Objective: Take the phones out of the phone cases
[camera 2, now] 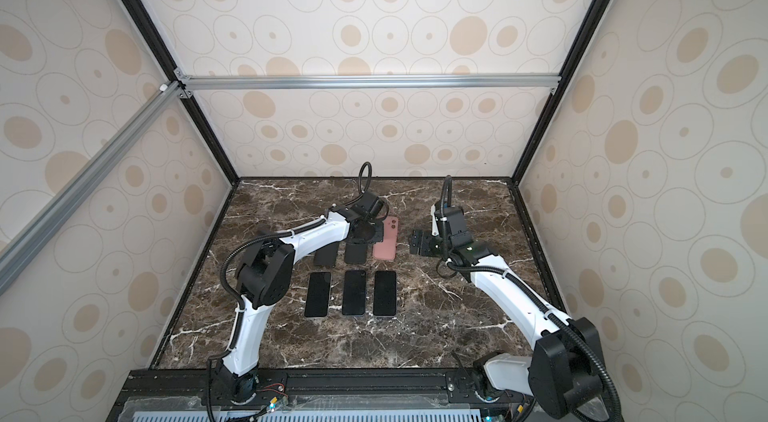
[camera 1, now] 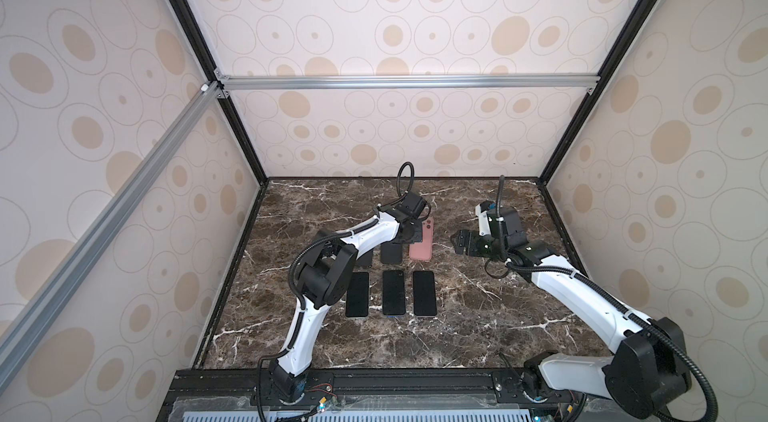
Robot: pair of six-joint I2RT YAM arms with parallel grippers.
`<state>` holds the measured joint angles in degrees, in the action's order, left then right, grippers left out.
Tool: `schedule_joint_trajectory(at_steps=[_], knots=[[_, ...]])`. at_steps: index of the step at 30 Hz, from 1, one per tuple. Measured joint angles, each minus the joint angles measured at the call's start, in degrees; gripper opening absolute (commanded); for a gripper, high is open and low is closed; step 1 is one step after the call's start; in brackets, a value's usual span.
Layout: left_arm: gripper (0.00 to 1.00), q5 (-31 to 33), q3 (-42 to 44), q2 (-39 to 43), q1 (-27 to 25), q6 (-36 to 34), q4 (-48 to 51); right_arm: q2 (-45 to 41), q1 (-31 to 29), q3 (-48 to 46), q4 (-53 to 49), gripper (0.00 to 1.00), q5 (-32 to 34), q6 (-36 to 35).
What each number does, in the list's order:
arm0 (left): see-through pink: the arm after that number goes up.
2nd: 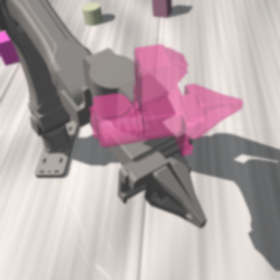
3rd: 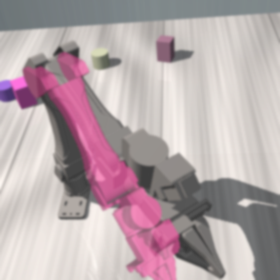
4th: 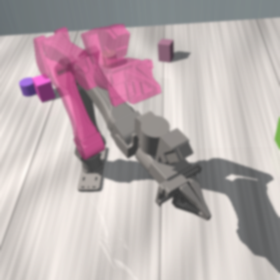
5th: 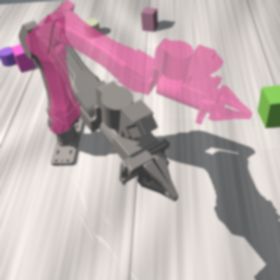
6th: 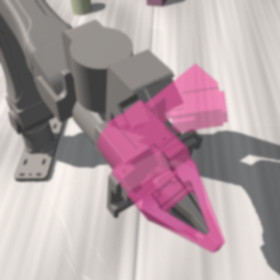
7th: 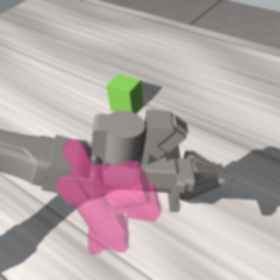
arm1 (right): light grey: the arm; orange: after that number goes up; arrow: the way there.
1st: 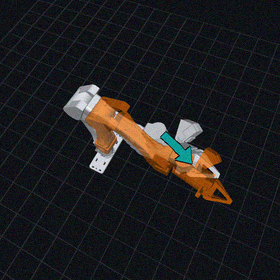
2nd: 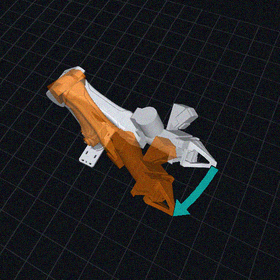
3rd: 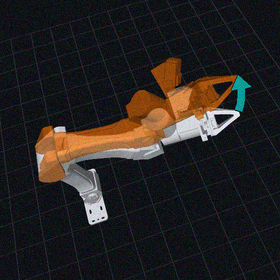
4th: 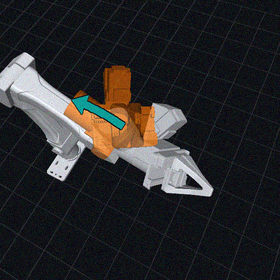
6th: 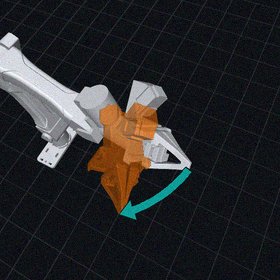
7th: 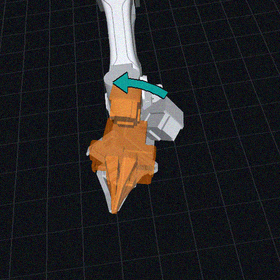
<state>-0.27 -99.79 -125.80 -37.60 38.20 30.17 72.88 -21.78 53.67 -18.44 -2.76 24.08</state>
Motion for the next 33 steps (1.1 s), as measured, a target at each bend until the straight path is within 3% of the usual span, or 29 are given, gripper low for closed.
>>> schedule_joint_trajectory(at_steps=[8,18,24,27,30,33], knots=[[0.00,-2.05,-0.07,-0.66,0.31,1.75,0.15,-0.15,-0.02,-1.73,-0.31,0.92,0.66,-0.13],[0.24,-3.54,-0.11,-0.66,1.18,3.98,-0.24,-4.63,-0.02,-3.61,-0.92,0.93,3.89,-0.11],[0.32,-3.76,0.79,0.35,1.22,4.13,-1.51,-8.17,-0.02,-3.61,-1.70,0.94,7.91,-0.59],[0.38,-3.21,7.10,6.32,1.27,2.91,-5.64,-10.91,-0.04,-4.15,-1.25,0.93,10.43,-1.68],[0.48,-1.75,17.97,18.49,1.44,0.17,-12.61,-13.46,-0.04,-5.84,0.42,0.96,13.73,-2.99],[0.71,0.20,28.59,32.89,2.99,-3.26,-21.38,-14.36,-0.02,-8.07,2.86,1.00,17.42,-4.63]])
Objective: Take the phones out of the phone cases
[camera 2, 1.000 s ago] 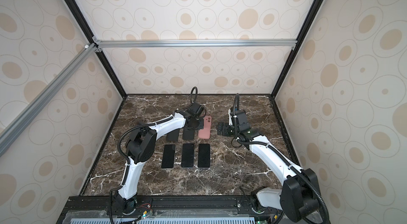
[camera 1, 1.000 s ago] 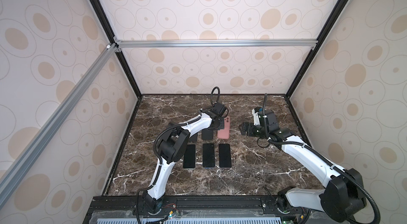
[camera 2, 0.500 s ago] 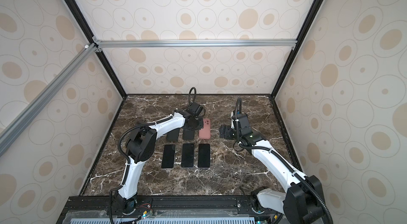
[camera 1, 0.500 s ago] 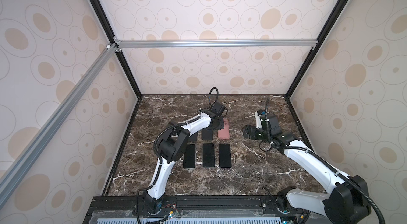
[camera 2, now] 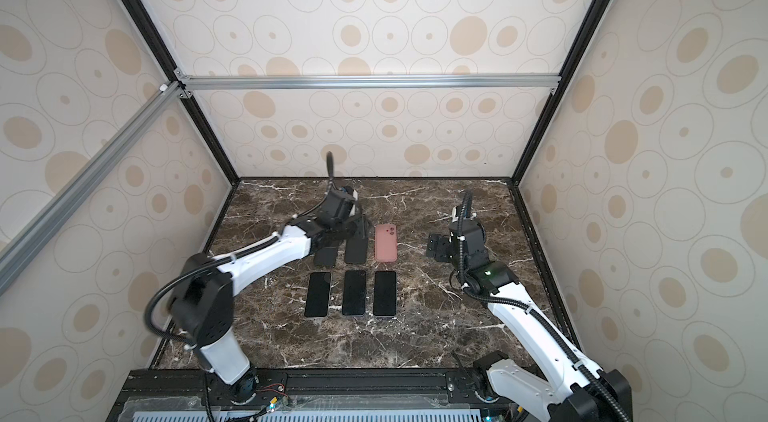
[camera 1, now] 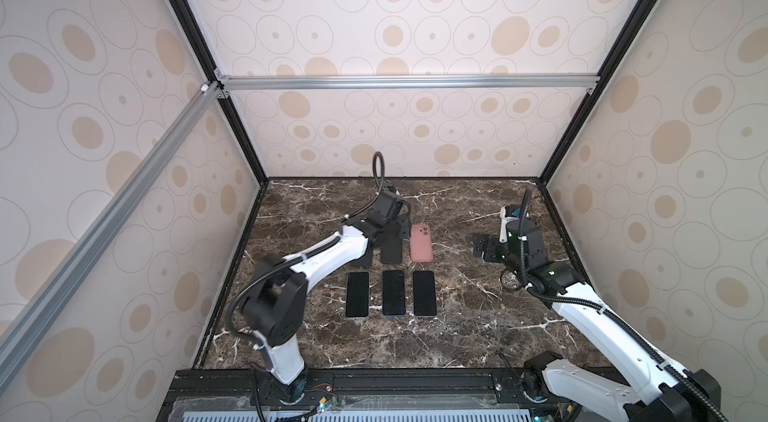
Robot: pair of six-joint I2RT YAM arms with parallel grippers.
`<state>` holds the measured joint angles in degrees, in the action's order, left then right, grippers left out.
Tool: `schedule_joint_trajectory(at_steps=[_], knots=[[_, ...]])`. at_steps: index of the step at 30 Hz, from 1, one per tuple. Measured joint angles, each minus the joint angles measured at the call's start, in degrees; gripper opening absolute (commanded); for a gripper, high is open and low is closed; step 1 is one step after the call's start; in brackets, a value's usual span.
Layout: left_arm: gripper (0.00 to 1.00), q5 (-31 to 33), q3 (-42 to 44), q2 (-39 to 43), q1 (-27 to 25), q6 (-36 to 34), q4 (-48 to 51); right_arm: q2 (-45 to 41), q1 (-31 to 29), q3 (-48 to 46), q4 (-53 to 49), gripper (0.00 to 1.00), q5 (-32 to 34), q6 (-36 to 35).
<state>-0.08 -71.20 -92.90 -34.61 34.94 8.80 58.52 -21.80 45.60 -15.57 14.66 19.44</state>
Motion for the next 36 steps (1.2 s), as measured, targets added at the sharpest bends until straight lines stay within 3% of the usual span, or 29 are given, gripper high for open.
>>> schedule_joint_trajectory(at_steps=[3,4,9,14,20,24,32,36], knots=[[0.96,4.66,9.53,12.70,3.39,-3.50,-8.90,1.01,0.28,-2.16,2.91,1.00,3.04,-2.80],[0.99,6.71,13.31,16.52,4.55,-4.90,-12.24,1.75,0.57,-2.71,4.24,1.00,3.58,-3.96],[0.99,16.59,33.83,30.03,8.24,-14.45,-28.11,5.97,3.34,-6.19,12.48,1.00,4.31,-8.90],[0.99,24.06,50.73,33.92,10.27,-29.11,-40.98,7.96,5.81,-13.53,25.55,1.00,4.63,-13.22],[0.99,30.01,57.66,31.95,16.17,-35.80,-49.72,13.55,9.92,-17.07,35.54,1.00,3.19,-17.49],[0.99,29.90,62.05,26.69,19.43,-36.98,-58.21,16.65,12.81,-17.90,41.11,1.00,-0.11,-19.41],[0.99,18.40,64.52,12.31,26.43,-38.07,-79.25,23.06,20.65,-21.18,52.43,1.00,-10.80,-19.76],[0.99,12.37,64.54,2.93,29.29,-37.73,-89.24,27.89,21.22,-25.49,62.64,1.00,-14.38,-19.80]])
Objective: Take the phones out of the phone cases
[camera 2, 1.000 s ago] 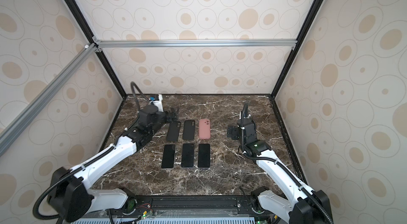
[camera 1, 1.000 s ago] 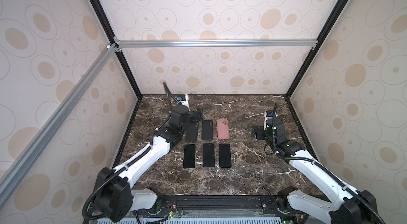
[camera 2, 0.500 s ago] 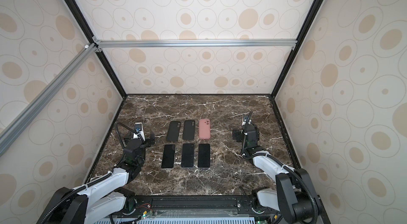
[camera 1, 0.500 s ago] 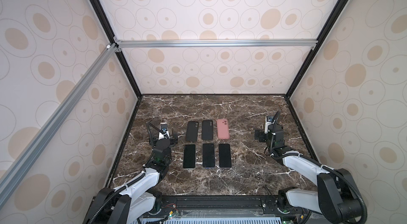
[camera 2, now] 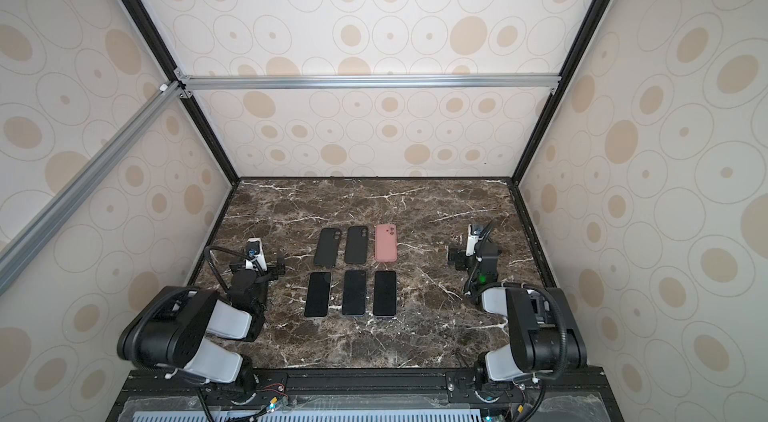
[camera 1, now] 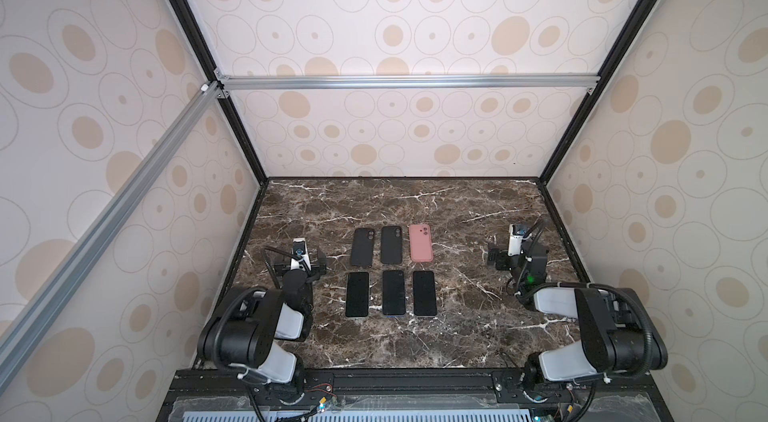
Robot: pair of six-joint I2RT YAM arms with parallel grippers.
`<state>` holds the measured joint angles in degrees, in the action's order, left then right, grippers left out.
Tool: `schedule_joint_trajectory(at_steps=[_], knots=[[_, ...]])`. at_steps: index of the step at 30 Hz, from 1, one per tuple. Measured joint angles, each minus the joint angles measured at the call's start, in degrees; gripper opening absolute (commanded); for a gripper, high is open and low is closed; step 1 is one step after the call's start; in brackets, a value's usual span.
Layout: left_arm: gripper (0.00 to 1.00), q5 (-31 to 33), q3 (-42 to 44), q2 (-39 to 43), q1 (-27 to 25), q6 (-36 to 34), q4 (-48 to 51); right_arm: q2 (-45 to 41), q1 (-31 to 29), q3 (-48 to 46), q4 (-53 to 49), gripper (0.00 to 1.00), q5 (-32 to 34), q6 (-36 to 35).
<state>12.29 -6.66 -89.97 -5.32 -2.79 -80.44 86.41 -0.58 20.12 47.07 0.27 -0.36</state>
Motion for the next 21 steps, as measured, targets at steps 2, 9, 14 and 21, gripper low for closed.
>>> schedule_joint_trajectory(at_steps=[2,9,14,21], knots=[[0.99,-1.75,-0.31,-0.66,0.50,0.17,0.44,1.88,0.00,-0.50,0.07,1.00,-1.55,-0.11],[0.99,-4.42,-5.86,-0.57,4.00,3.61,2.80,2.08,-0.04,3.50,-1.38,1.00,-3.63,-0.44],[0.99,-5.49,-5.42,-0.57,4.04,4.33,3.19,2.08,-0.04,3.56,-1.97,1.00,-4.09,-0.59],[0.99,-7.98,-5.90,-0.57,4.04,4.31,4.59,2.08,-0.04,3.56,-2.19,1.00,-4.42,-0.59]])
